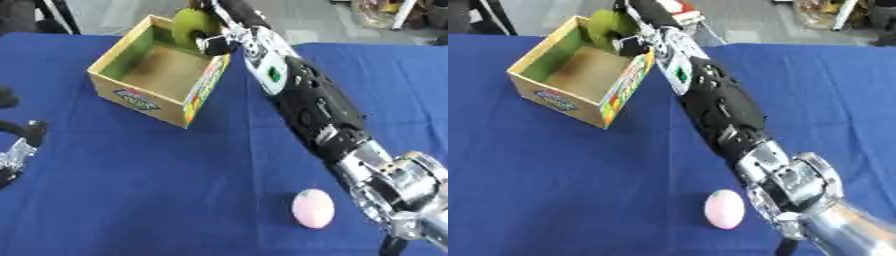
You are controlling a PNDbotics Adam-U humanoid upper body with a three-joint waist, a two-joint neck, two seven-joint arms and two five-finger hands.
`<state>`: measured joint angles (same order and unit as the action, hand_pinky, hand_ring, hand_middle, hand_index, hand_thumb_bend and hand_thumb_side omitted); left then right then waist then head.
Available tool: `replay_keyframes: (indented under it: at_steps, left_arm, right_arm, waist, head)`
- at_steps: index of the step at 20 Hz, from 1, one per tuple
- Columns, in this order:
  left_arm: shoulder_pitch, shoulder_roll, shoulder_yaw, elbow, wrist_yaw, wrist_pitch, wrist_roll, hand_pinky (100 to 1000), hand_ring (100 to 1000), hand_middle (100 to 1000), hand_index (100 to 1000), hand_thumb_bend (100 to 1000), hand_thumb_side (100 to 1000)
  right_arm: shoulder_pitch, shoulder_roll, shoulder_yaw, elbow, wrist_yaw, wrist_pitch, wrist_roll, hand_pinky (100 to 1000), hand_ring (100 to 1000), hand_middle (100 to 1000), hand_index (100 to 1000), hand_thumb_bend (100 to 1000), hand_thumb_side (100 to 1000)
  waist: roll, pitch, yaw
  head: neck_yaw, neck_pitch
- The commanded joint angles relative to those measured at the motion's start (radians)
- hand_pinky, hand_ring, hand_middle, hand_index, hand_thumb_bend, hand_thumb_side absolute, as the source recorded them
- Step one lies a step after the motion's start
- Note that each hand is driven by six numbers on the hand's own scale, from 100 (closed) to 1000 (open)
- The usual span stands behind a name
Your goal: Pick up objects on the table and place them in the box.
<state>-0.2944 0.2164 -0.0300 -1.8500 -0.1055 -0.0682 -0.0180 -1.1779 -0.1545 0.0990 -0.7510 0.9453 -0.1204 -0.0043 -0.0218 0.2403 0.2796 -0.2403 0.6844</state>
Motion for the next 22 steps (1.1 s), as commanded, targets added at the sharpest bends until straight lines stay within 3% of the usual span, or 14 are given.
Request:
replay_keyframes:
  at_steps: [1, 3, 4, 7, 10, 15, 22]
  left_arm:
    - [-0.016, 0.004, -0.004, -0.017, 0.007, -0.001, -0.006, 502, 741, 691, 823, 528, 267]
    - [-0.017, 0.003, -0.004, -0.017, 0.007, -0.001, -0.006, 502, 741, 691, 823, 528, 267]
    - [-0.016, 0.003, -0.004, -0.017, 0.007, -0.001, -0.006, 502, 740, 691, 823, 527, 267]
    - [-0.015, 0.003, -0.004, -0.016, 0.007, 0.0, -0.006, 502, 741, 691, 823, 528, 268]
    - [-0.014, 0.004, -0.002, -0.016, 0.006, 0.0, -0.005, 502, 741, 691, 823, 528, 267]
    - [-0.009, 0.007, 0.002, -0.015, 0.003, 0.001, 0.0, 502, 741, 692, 823, 527, 268]
    - [0.013, 0.023, 0.023, -0.011, -0.009, 0.003, 0.019, 502, 742, 692, 824, 528, 269]
  right_arm:
    - [-0.016, 0.026, -0.008, 0.013, 0.052, 0.009, 0.034, 756, 756, 663, 828, 160, 232]
    - [-0.013, 0.036, -0.009, 0.013, 0.068, 0.02, 0.052, 756, 756, 663, 828, 160, 232]
    - [-0.011, 0.039, -0.006, 0.011, 0.08, 0.033, 0.056, 770, 795, 772, 950, 416, 364]
    - [-0.011, 0.044, 0.001, -0.026, 0.104, 0.08, 0.029, 758, 793, 786, 954, 504, 392]
    - [-0.016, 0.037, 0.017, -0.059, 0.101, 0.093, 0.018, 761, 795, 794, 953, 532, 411]
    - [-0.021, 0.008, 0.042, -0.103, 0.068, 0.069, 0.09, 776, 808, 801, 950, 491, 379]
    - [0.032, -0.128, 0.118, -0.207, -0.104, 0.001, 0.296, 790, 816, 811, 946, 450, 355]
  waist:
    - [0.007, -0.015, 0.002]
    - [0.007, -0.015, 0.002]
    - [0.008, -0.015, 0.0]
    - [0.011, -0.016, -0.007]
    - [0.012, -0.017, -0.016]
    - [0.013, -0.019, -0.035]
    - [0.017, -0.031, -0.117]
  head:
    - [-0.006, -0.012]
    - [-0.006, -0.013]
    - [-0.006, -0.013]
    - [-0.003, -0.013]
    - [-0.001, -0.014]
    - [0.011, -0.012]
    - [0.058, -0.006]
